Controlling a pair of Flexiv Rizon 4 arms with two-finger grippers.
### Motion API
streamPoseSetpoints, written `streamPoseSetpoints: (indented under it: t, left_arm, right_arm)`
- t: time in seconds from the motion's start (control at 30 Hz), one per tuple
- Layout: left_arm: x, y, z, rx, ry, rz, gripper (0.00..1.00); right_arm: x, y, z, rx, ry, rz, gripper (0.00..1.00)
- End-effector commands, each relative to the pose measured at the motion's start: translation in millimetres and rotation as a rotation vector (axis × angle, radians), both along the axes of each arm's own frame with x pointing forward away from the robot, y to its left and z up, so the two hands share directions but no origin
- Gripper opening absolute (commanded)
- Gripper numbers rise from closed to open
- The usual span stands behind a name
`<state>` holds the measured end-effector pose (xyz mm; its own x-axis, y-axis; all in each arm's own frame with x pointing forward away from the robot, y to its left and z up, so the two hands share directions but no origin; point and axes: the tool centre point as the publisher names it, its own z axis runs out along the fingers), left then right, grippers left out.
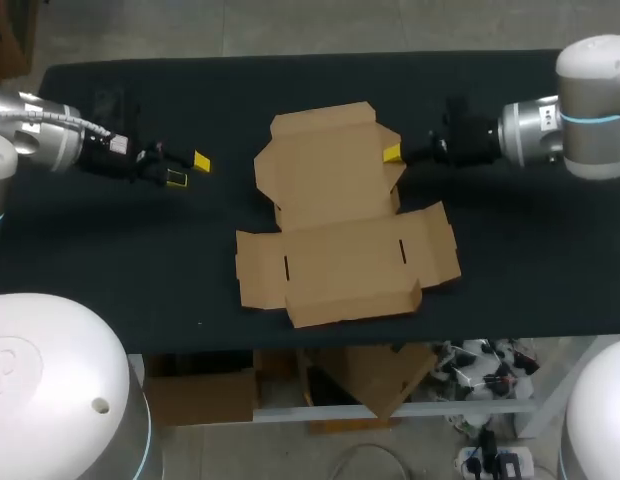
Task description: Assemble the packaging by folding the flat box into shape, placing the metal phone stand inside, and closing the box properly
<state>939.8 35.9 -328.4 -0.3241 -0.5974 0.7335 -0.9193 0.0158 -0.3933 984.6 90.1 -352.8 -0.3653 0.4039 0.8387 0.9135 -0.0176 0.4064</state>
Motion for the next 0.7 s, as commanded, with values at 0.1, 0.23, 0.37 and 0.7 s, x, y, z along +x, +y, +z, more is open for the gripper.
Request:
streamPoseSetpoints:
  t: [0.1, 0.23, 0.37, 0.7]
  left_arm:
    - [-0.2, 0.5, 0.6, 0.0, 0.001, 0.0, 1.0]
    - [-0.2, 0.5, 0.6, 0.0, 0.001, 0.0, 1.0]
    - [-0.2, 0.5, 0.6, 0.0, 0.001, 0.0, 1.0]
    - [6.5, 2.1, -0.2, -0.029, -0.037, 0.0, 1.0]
  right_arm:
    - [-1.9, 0.0, 0.2, 0.001, -0.003, -0.004, 0.0]
    - [-1.9, 0.0, 0.2, 0.001, -0.003, -0.004, 0.0]
    - [-1.9, 0.0, 0.2, 0.001, -0.003, -0.004, 0.0]
    - [2.0, -1.6, 11.2, 0.04, -0.075, -0.002, 0.0]
